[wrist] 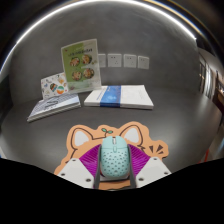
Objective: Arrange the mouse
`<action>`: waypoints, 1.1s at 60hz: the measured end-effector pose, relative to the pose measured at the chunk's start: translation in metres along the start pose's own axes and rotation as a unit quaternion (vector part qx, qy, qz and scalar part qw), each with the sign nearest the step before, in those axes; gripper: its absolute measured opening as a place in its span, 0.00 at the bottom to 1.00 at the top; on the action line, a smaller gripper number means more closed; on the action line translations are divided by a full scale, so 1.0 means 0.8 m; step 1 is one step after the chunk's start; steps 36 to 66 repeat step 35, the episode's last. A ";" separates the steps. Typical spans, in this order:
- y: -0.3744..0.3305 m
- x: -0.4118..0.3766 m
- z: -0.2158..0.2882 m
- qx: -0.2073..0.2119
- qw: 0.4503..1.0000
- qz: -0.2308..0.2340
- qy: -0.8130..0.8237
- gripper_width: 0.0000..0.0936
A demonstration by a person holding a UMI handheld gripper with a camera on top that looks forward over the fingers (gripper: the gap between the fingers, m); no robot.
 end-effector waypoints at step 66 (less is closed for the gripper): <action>-0.158 0.043 -0.061 -0.014 0.992 0.125 -0.018 0.91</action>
Point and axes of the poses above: the point between the fingertips, and its own axes, seen from behind it with the camera up: x to the right, z up, y forward, the way the camera looks, the point moved 4 cm from there along -y, backward, against the way the camera looks, and after that the axes turned 10 degrees about -y, right-handed, at the moved point
